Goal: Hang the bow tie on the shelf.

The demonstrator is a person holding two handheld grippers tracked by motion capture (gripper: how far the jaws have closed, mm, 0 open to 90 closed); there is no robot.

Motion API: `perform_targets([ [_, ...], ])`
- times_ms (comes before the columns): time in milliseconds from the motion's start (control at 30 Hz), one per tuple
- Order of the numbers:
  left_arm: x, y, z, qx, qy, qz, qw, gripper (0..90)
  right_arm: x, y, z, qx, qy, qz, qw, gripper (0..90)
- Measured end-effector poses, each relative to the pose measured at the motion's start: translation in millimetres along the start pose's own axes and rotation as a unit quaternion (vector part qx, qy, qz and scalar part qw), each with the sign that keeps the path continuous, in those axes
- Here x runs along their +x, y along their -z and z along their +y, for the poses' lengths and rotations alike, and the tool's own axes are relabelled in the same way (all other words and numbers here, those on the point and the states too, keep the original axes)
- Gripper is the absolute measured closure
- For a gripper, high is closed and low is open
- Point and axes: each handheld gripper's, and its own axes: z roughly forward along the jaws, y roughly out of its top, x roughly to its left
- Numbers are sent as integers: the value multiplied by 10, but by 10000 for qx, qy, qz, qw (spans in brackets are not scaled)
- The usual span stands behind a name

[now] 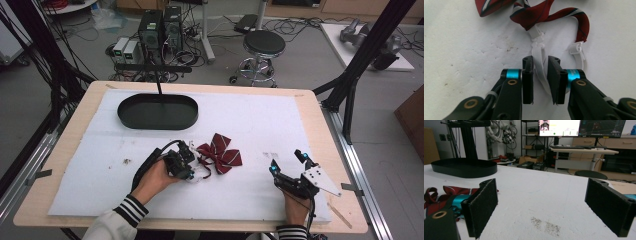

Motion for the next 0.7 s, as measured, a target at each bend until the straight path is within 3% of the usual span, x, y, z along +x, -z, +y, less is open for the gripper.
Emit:
perform_targets([
  [267,-34,2,22,58,-87,64,9999,865,-4,1,0,-10,50,-9,10000,103],
  [700,-27,51,9,-87,-93,95,9999,874,0,1,-1,-12,22,-10,10000,103],
])
